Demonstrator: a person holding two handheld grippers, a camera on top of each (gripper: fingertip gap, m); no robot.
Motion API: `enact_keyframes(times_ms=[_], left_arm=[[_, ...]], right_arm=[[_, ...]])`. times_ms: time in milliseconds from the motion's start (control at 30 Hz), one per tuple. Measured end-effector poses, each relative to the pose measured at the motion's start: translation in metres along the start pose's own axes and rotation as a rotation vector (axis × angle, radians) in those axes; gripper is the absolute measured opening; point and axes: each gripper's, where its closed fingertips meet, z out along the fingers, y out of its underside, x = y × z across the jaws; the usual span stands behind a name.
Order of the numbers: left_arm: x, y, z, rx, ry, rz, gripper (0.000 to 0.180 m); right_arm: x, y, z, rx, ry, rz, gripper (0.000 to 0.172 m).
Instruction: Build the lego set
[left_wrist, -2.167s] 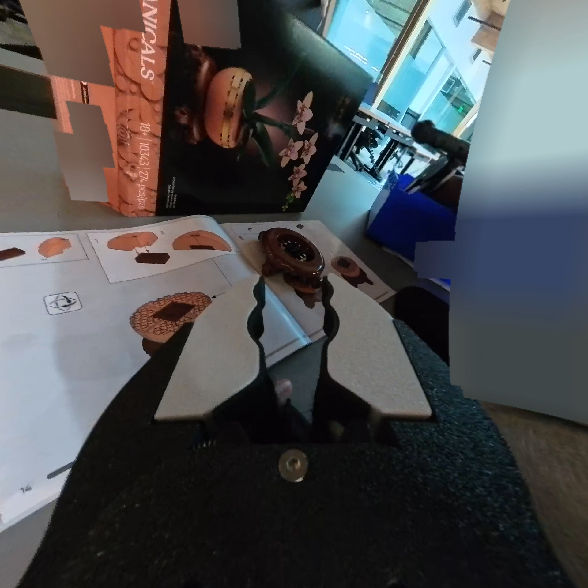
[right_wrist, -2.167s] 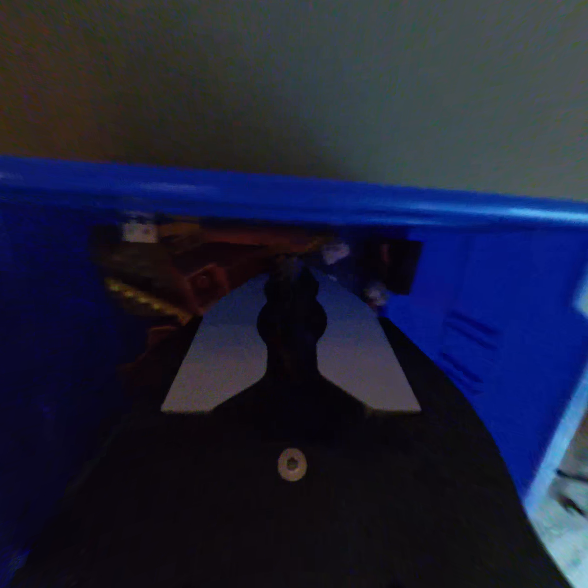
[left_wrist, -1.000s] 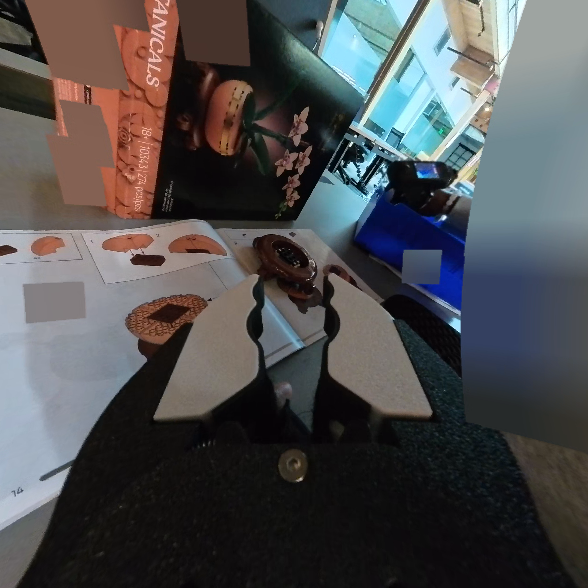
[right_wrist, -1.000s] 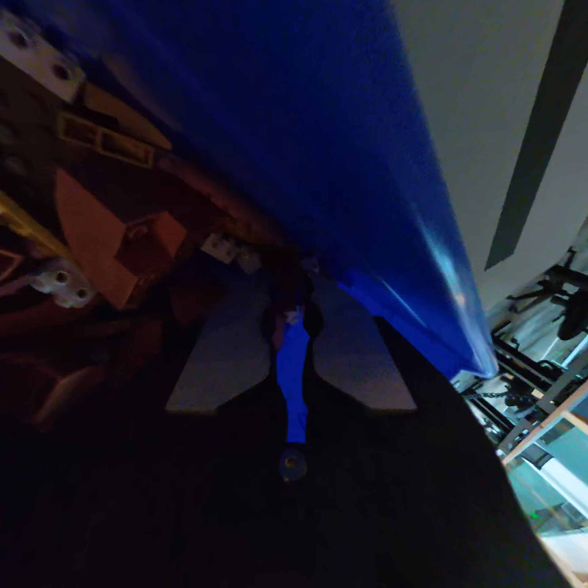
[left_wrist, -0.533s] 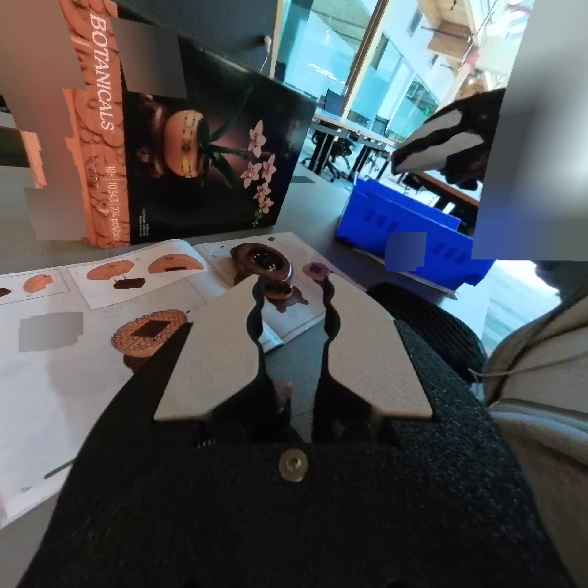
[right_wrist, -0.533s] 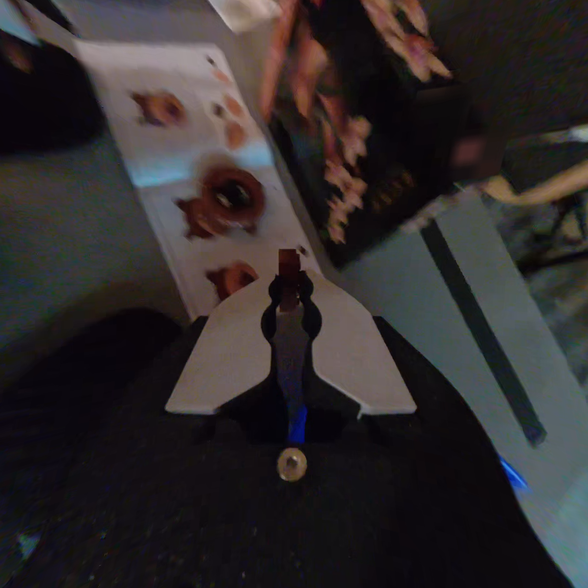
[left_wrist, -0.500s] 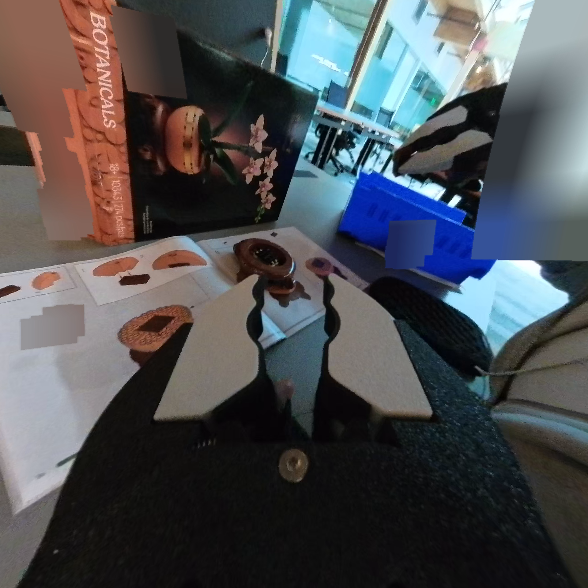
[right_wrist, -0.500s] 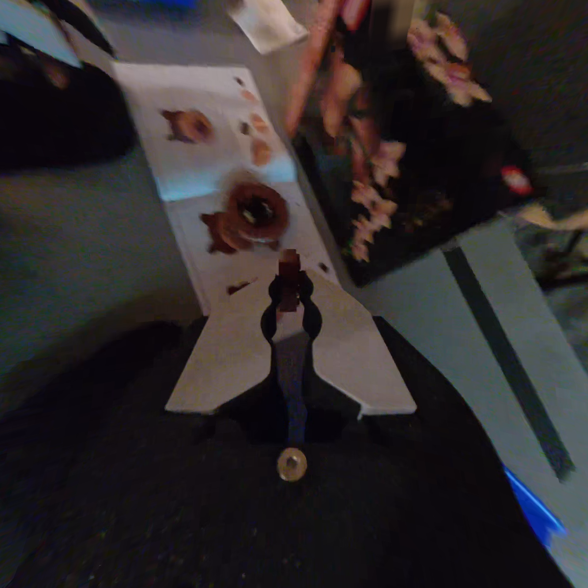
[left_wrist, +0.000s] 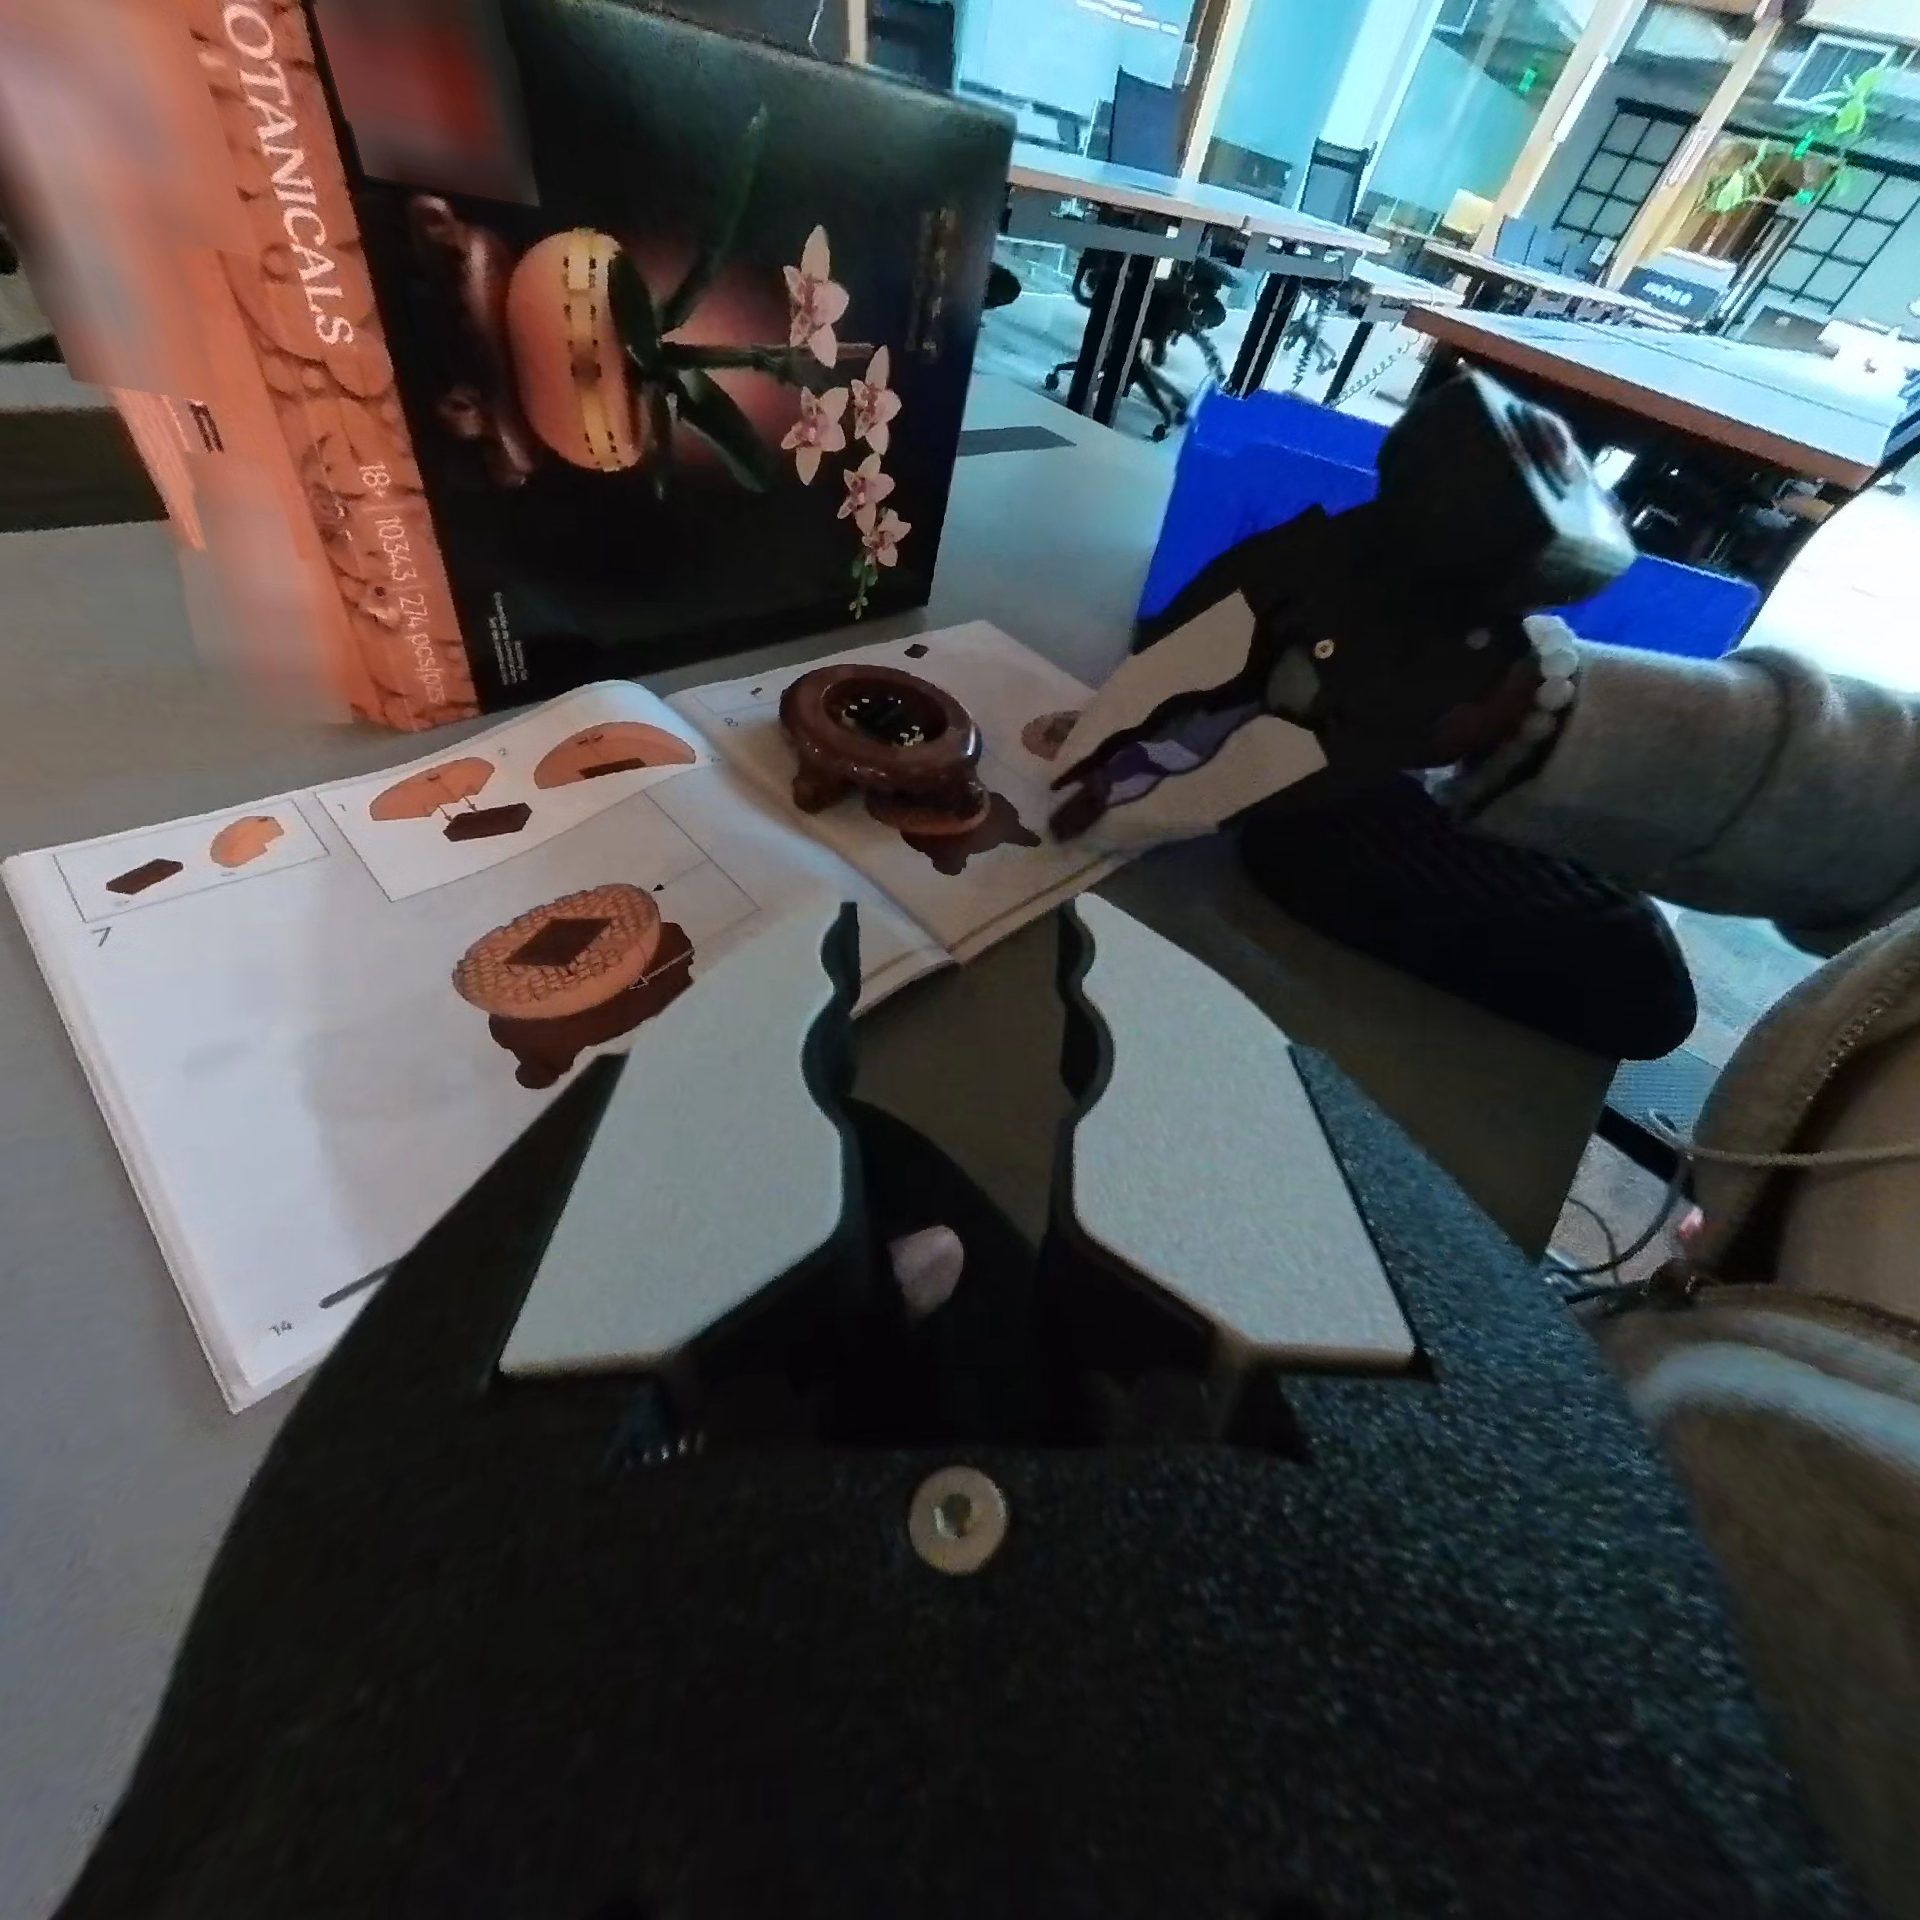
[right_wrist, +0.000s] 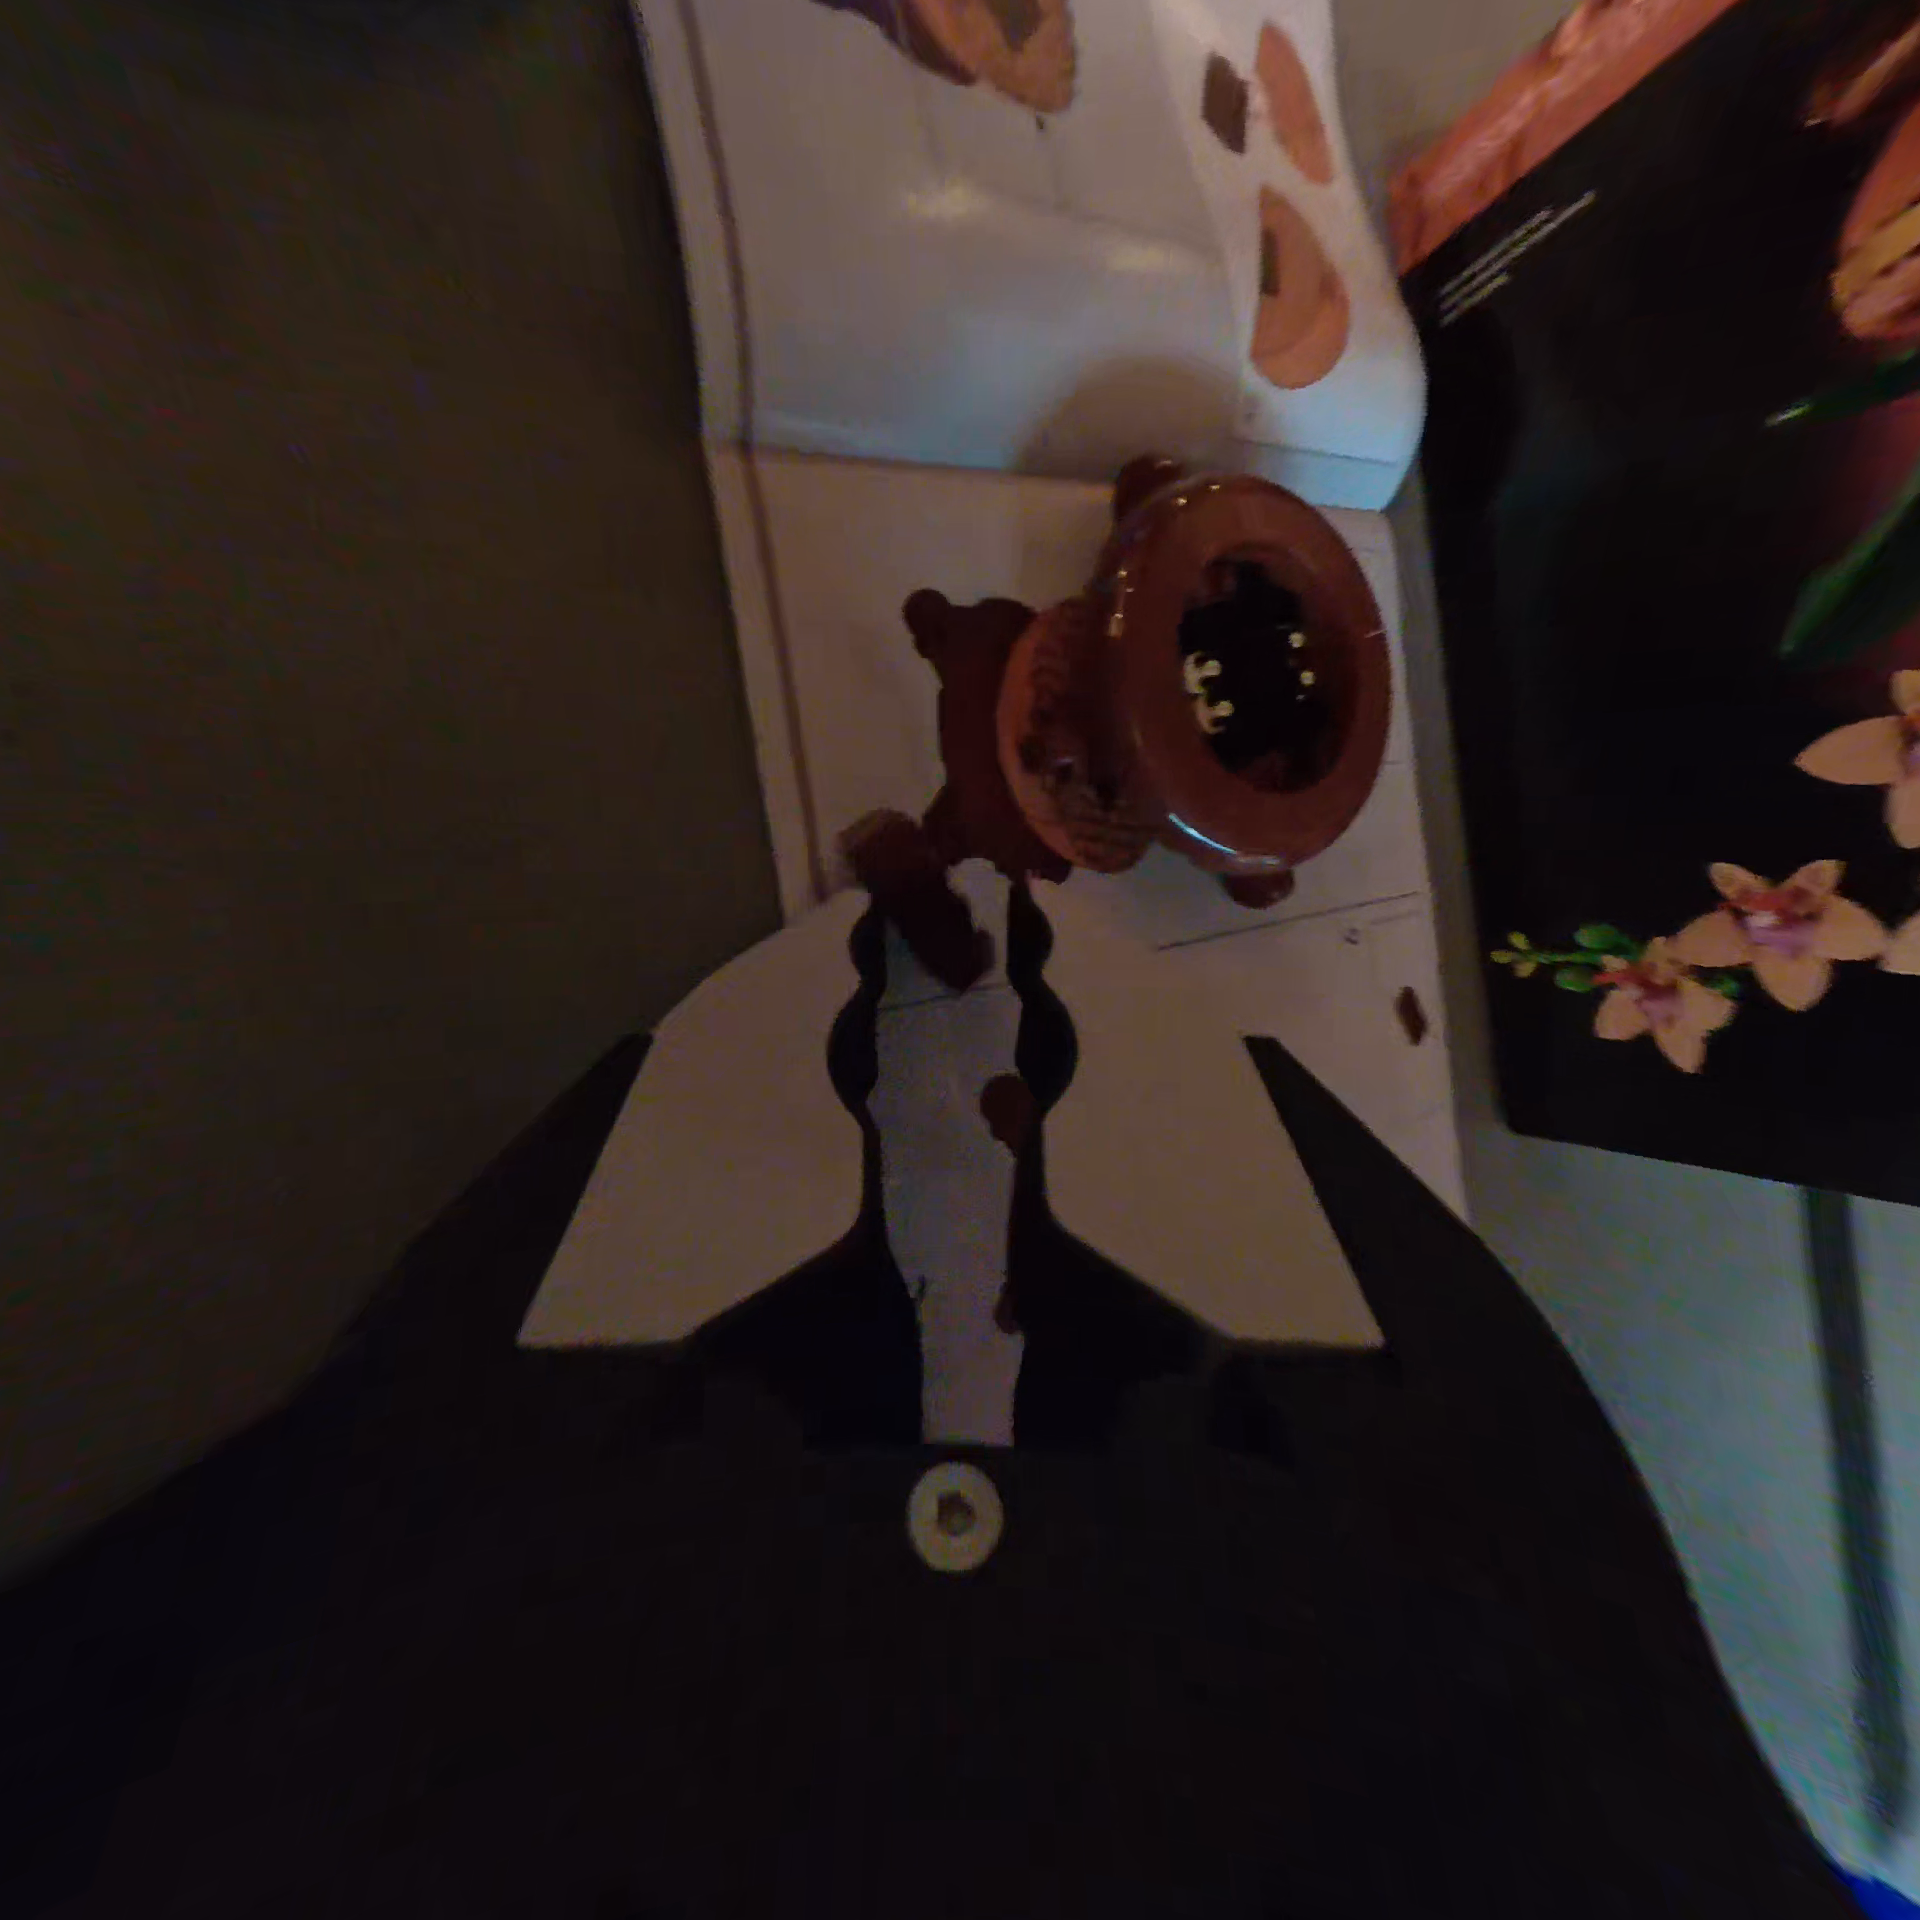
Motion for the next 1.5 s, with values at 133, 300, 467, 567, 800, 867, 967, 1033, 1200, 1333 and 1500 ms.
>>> enact_keyframes(times_ms=[133,300,467,567,800,867,967,1033,1200,1333,1500], left_arm=[[-0.002,0.001,0.003,-0.012,0.003,-0.008,0.036],[-0.003,0.001,0.010,-0.038,0.014,0.004,0.037],[0.000,0.004,0.024,-0.076,0.039,0.005,0.036],[0.004,0.001,0.031,-0.089,0.053,0.011,0.036],[0.017,-0.002,0.036,-0.075,0.069,0.025,0.036],[0.019,-0.001,0.036,-0.078,0.068,0.024,0.036],[0.019,0.002,0.033,-0.078,0.058,0.028,0.036],[0.019,0.004,0.031,-0.081,0.057,0.023,0.036],[0.016,0.008,0.030,-0.094,0.055,0.033,0.036],[0.018,0.007,0.029,-0.092,0.054,0.059,0.036],[0.023,0.012,0.029,-0.100,0.074,0.060,0.036]], right_arm=[[-0.012,-0.002,-0.003,0.035,-0.121,0.065,0.034],[-0.020,-0.006,-0.023,0.128,-0.210,0.143,0.017],[-0.013,-0.013,-0.029,0.198,-0.167,0.120,0.010],[-0.005,-0.015,-0.024,0.193,-0.220,-0.027,0.024],[0.011,-0.024,-0.012,0.192,-0.513,-0.158,0.003],[0.006,-0.020,-0.007,0.161,-0.539,-0.166,0.002],[-0.007,-0.010,-0.004,0.132,-0.484,-0.242,0.001],[-0.018,-0.006,-0.011,0.138,-0.462,-0.229,0.002],[-0.038,0.005,-0.027,0.152,-0.411,-0.178,0.002],[-0.046,0.011,-0.042,0.153,-0.411,-0.116,0.007],[-0.047,0.021,-0.056,0.127,-0.490,-0.151,0.028]])
